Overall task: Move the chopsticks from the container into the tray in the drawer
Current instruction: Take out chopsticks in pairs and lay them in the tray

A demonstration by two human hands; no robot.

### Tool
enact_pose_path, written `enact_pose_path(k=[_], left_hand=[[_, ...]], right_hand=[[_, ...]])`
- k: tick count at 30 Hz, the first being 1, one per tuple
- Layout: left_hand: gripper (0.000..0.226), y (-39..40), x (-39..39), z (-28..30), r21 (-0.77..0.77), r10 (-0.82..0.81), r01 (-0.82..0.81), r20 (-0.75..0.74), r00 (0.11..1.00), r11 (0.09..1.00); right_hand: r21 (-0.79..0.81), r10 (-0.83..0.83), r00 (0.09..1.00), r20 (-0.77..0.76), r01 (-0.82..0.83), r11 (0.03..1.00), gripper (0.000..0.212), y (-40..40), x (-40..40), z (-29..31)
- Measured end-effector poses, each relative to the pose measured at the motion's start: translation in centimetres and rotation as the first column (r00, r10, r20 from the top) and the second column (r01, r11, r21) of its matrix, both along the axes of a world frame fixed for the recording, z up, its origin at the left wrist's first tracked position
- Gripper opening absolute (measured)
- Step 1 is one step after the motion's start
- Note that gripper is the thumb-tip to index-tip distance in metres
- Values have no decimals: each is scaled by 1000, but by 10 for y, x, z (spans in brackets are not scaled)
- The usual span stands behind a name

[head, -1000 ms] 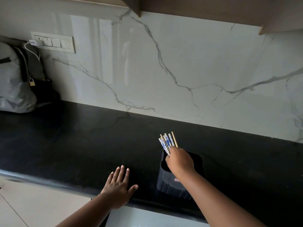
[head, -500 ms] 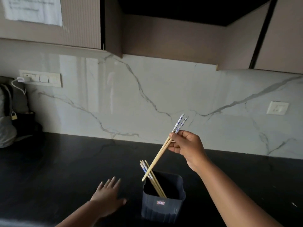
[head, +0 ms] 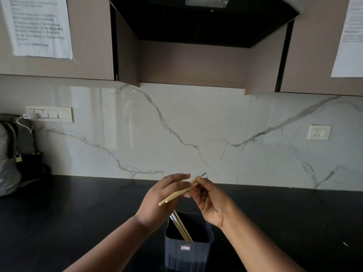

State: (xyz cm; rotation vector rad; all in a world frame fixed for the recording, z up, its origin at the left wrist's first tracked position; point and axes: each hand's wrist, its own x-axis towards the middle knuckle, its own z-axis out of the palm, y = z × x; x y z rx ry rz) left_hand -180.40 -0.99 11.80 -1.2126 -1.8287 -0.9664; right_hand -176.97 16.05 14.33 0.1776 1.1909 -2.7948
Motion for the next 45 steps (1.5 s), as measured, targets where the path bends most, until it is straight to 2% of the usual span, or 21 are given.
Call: enact_pose_path(k=[3,5,7,8,9,10,11,14,16,18,21,24,28,30,33,36,38,40,41,43,45], left_hand=[[20,10,10,11,106,-76,65,101,992,992],[17,15,16,24,162,-96,47,311,945,986],[10,18,16,42,166,-58,-47,574,816,985],[8,17,14,51,163,-56,-76,680,731,984],[7,16,11,59,154,-54,-95,753,656,983],[8,13,7,66,129,-36,-113,799,600,985],[9,11,4,72,91,-9,-123,834,552,988],[15,6,0,81,1,23,-60,915,402,998],[19,5,-3,82,-41,47,-26,937,346,999],[23,4,-6,81,-96,92,-3,946,312,995],[28,1,-10,73,-155,132,70,957,260,986],[31,-2,-13,58,-127,105,101,975,196,987],[40,-5,-15,30,-95,79,119,989,126,988],[45,-9,-18,13,-114,98,89,982,163,990],[51,-17,-26,-17,-62,83,-94,968,236,994],[63,-33,-37,-53,50,11,-309,981,193,950],[64,-43,-43,-83,4,69,-374,981,183,928],[65,-50,-47,-114,-181,277,-384,937,214,906],[66,-52,-48,-130,-350,443,-352,866,232,868],[69,-56,-47,-168,-692,727,-230,621,293,684],[77,-61,-38,-205,-856,844,-156,427,323,493]], right_hand=[[50,30,999,20,-31,998,21,1,8,6],[370,-2,999,39,-13,929,33,4,13,9],[746,-110,992,-60,118,656,43,8,15,4],[841,-146,973,-178,227,490,43,10,14,1],[882,-139,944,-298,328,340,41,12,14,-2],[886,-105,921,-374,389,255,37,13,15,-6],[885,-56,915,-400,401,237,36,12,15,-8],[894,57,939,-338,302,330,29,2,15,-13],[875,68,962,-266,211,435,7,-6,18,-13],[842,83,979,-188,117,527,5,-9,20,-15],[817,117,985,-126,37,576,4,-8,21,-25],[786,143,987,-74,-30,617,12,-9,20,-36],[825,155,987,-49,-48,563,12,-8,17,-57],[885,153,987,-52,-26,466,9,-6,17,-76],[987,271,962,-21,-23,158,16,0,28,-115],[990,371,922,114,-72,-124,26,6,48,-168],[957,424,883,200,-83,-277,28,10,61,-208],[895,430,853,295,-89,-437,29,13,71,-246],[864,412,846,339,-106,-492,28,15,74,-263],[826,387,836,390,-131,-549,23,16,75,-289],[786,371,825,426,-135,-603,23,14,73,-307]])
